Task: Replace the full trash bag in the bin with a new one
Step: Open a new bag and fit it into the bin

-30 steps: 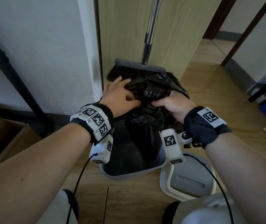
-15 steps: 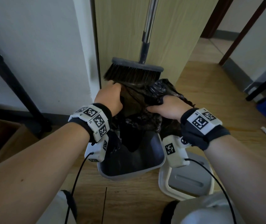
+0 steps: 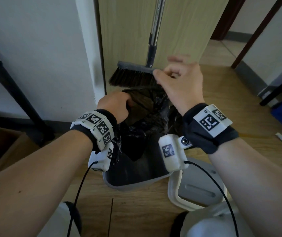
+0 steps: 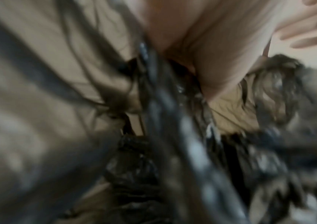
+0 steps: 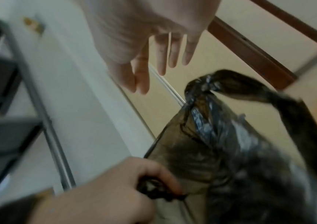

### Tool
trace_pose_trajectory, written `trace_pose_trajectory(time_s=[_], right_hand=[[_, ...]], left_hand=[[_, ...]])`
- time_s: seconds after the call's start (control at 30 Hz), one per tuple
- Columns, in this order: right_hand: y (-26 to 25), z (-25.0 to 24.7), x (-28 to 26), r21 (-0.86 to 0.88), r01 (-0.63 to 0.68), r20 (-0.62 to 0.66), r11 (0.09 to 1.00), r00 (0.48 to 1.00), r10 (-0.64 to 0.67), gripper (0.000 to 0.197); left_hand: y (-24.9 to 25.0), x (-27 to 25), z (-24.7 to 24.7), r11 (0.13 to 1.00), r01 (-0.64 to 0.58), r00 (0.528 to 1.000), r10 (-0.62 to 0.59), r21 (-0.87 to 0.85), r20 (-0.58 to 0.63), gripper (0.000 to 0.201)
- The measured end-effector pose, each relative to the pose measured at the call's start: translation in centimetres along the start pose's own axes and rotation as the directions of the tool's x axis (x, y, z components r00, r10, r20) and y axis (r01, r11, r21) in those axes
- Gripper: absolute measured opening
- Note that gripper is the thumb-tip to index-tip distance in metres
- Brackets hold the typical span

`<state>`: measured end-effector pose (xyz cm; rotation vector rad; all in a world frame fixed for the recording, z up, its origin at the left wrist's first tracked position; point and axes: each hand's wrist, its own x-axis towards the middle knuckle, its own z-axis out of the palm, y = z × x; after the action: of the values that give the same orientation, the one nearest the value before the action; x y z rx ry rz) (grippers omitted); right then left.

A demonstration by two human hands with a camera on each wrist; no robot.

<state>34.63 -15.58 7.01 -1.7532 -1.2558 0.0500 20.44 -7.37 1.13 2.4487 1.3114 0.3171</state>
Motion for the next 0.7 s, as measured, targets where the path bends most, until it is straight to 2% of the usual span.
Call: trace_pose_trajectory(time_s=[0.07,0.1,0.17,0.23,0.3,0.37,0.43,0.5,0.6,0.7], right_hand=[[0.0,0.4,-0.2,-0.193,0.162,0.173,0.968,0.976,-0.129,0.024],[0.1,0.7,-0.4,-0.276,0.224,0.295,0.935,0.945,-0.139,0.021],[0.8,1.5,-0.6,-0.395,0.280,0.500,0.875,0.864,-0.050,0.016],[1.9,2.2,-0.9,-0.423,0.254,0.596,0.870,0.801,0.056,0.013],[2.6,2.3,-1.0,-0.428,0.199,0.607,0.881,0.786,0.117,0.020],[2.9,2.1,-0.9,-0.395,0.095,0.545,0.914,0.825,0.150,0.024],[2.9,1.6,-0.7,-0.268,-0.065,0.447,0.961,0.875,0.184,0.028],[2.8,1.3,-0.4,-0.175,-0.157,0.369,0.972,0.905,0.213,0.034],[2.8,1.3,-0.2,-0.172,-0.143,0.365,0.975,0.910,0.198,0.044],[2.9,1.1,-0.6,-0.301,-0.099,0.472,0.948,0.849,0.238,0.046]], left_hand=[[0.2,-0.1,-0.1,1.000,-0.006,1.000,0.006,-0.011,0.006,0.039],[0.4,-0.1,-0.1,1.000,-0.017,1.000,0.018,-0.023,0.003,0.038],[0.9,-0.1,-0.3,0.996,-0.066,0.998,0.066,-0.056,-0.008,0.037],[1.3,0.0,-0.5,0.989,-0.130,0.991,0.130,-0.073,-0.009,0.036],[1.5,0.1,-0.5,0.982,-0.175,0.985,0.175,-0.071,-0.008,0.036],[1.3,0.1,-0.3,0.983,-0.181,0.983,0.181,-0.020,-0.017,0.030],[1.0,0.2,-0.1,0.987,-0.140,0.990,0.140,0.079,-0.005,0.021],[0.4,0.3,0.2,0.983,-0.078,0.996,0.069,0.165,0.055,0.026],[-0.2,0.2,0.6,0.968,-0.040,0.997,0.023,0.247,0.072,0.027],[-0.4,0.2,0.7,0.952,-0.062,0.997,0.048,0.301,0.054,0.026]])
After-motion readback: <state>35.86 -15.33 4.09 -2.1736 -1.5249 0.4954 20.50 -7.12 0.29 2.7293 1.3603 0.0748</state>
